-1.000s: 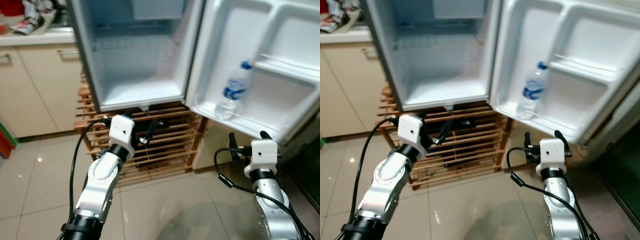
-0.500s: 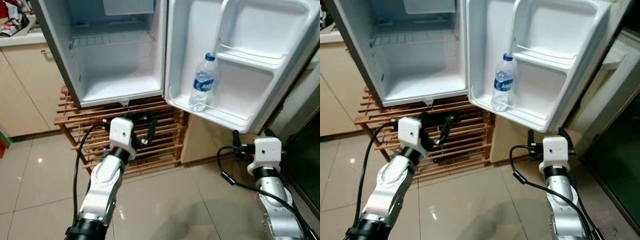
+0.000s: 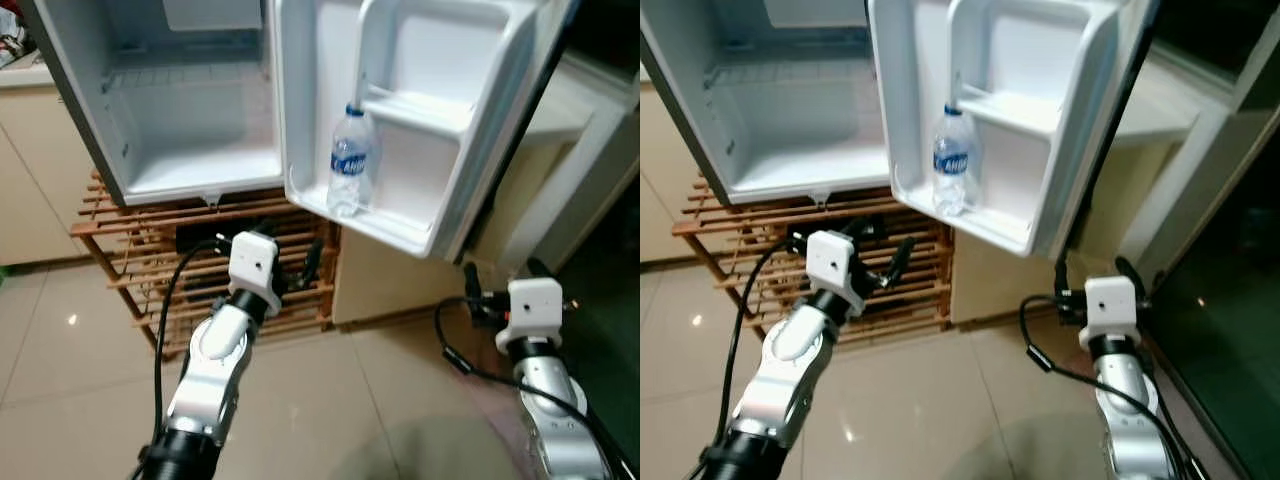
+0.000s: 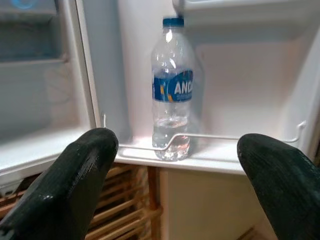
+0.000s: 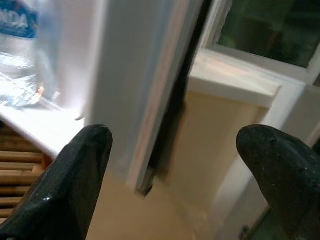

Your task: Restocking fridge

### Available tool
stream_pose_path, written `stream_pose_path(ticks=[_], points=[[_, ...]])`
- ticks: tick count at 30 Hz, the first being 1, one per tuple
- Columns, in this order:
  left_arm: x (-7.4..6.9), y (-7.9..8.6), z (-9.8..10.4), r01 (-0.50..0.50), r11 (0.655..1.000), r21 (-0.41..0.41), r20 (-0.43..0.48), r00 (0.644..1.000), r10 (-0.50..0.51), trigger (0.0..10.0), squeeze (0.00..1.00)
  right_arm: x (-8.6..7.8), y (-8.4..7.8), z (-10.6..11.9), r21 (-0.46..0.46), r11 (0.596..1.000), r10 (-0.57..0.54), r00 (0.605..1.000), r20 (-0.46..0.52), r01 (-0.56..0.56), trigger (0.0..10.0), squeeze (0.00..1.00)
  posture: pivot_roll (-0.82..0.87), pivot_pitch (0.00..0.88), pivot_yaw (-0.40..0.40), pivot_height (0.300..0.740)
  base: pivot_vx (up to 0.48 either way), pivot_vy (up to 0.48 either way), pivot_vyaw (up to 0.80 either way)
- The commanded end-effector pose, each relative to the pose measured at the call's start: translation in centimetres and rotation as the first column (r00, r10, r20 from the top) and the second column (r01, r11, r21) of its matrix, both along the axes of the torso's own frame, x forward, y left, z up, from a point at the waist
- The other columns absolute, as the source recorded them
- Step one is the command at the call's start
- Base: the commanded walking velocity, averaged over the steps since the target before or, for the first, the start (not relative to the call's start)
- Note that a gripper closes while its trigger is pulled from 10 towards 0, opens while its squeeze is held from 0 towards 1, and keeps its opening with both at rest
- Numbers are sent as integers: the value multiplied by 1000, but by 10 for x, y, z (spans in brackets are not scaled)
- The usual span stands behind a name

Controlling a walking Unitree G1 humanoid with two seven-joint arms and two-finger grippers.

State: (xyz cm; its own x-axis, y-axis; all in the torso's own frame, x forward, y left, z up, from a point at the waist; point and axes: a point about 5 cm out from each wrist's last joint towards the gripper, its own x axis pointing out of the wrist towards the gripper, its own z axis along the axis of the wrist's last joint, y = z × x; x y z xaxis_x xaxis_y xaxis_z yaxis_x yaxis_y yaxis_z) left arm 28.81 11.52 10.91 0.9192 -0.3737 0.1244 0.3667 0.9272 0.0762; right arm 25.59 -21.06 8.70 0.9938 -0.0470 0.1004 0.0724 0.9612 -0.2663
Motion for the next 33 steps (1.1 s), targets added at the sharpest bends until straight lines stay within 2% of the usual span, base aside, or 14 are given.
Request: stream_pose_path(ticks=[1,2,5,11,16,19,22,23,24,26,27,28,31,33], points=[[0,-11,1,39,999,2,-3,999,-39,10000,0,-4,-6,-4,0,1000,-16,1000,-19,16,10000,0,-50,0,-10,740,360,-315,0],[1,-10,1,29,999,-30,-13,999,-30,10000,0,-5,-7,-5,-1,1000,-15,1000,-23,15,10000,0,-50,0,-10,740,360,-315,0],[2,-8,0,13,999,-50,-23,1000,-14,10000,0,-4,-7,-6,-1,1000,-15,1000,-27,15,10000,0,-51,0,-11,740,436,-105,0],[4,-6,-3,-17,998,-54,-46,999,15,10000,0,0,-9,-5,1,1000,-30,999,-32,30,10000,0,-50,0,-14,740,464,0,0],[4,-4,-12,-51,999,-19,-89,995,49,10000,0,6,-26,-7,-59,990,-133,989,-58,130,10000,0,-44,0,-15,740,94,0,0],[6,8,-25,-116,993,17,-151,982,117,10000,0,10,-41,-7,-115,968,-233,970,-66,225,10000,0,-39,0,-16,740,0,0,0],[11,23,-46,-185,977,106,-239,949,206,10000,0,18,-44,-5,-163,957,-253,965,-61,241,10000,0,-29,0,-9,740,0,0,0],[14,34,-63,-229,956,184,-311,909,278,10000,0,29,-43,-2,-163,958,-248,967,-59,236,10000,0,-31,0,-5,740,0,0,0],[15,38,-68,-242,947,209,-330,895,302,10000,0,33,-42,-1,-162,959,-245,968,-59,233,10000,0,-31,0,-5,740,0,0,0],[13,54,-83,-285,919,272,-389,841,376,10000,0,49,-40,6,-161,961,-234,971,-47,224,10000,0,-37,0,4,740,0,0,0],[13,54,-83,-285,919,272,-389,841,376,10000,0,49,-40,6,-161,961,-234,971,-47,224,10000,0,-37,0,4,740,0,0,0],[7,65,-96,-302,897,323,-438,792,425,10000,0,63,-39,15,-163,963,-225,974,-34,217,10000,0,-25,0,2,740,0,0,0],[-3,67,-111,-267,883,386,-477,761,439,10000,0,78,-37,27,-163,963,-220,975,-17,214,10000,0,-15,0,1,740,0,0,0],[-16,63,-126,-186,873,450,-504,754,420,10000,0,90,-33,36,-179,964,-203,979,-12,197,10000,0,-9,0,-5,740,0,0,0]])
